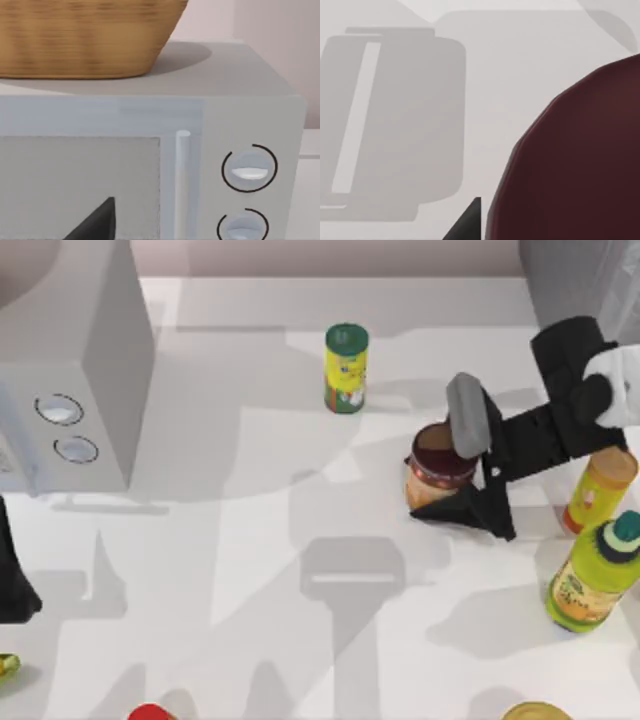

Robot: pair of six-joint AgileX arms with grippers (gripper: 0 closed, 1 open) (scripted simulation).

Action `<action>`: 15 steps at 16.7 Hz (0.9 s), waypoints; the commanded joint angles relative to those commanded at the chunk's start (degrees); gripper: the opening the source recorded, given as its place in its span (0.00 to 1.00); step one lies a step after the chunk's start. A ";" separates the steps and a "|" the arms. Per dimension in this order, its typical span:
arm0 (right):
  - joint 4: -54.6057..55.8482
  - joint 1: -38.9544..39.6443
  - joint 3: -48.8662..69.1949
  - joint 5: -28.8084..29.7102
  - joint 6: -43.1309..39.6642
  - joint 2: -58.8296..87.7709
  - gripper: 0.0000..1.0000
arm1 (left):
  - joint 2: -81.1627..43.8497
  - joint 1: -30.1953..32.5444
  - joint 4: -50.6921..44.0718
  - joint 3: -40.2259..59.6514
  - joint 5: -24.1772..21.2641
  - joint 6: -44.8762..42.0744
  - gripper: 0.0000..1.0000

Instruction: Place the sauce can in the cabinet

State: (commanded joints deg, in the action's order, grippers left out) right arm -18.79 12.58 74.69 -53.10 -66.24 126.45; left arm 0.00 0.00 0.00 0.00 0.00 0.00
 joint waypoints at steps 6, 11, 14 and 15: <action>0.00 0.00 0.00 0.00 0.00 0.00 0.00 | 0.00 0.00 0.00 0.00 0.00 0.00 1.00; -2.06 0.22 1.56 0.19 0.36 -0.99 0.00 | 0.00 0.00 0.00 0.00 0.00 0.00 1.00; -8.04 0.50 5.03 0.23 0.75 -3.38 0.00 | 0.00 0.00 0.00 0.00 0.00 0.00 1.00; -10.48 0.67 6.40 0.17 0.79 -4.37 0.00 | 0.00 0.00 0.00 0.00 0.00 0.00 1.00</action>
State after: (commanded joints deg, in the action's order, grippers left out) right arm -29.28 13.25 81.09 -52.93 -65.46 122.08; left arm 0.00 0.00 0.00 0.00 0.00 0.00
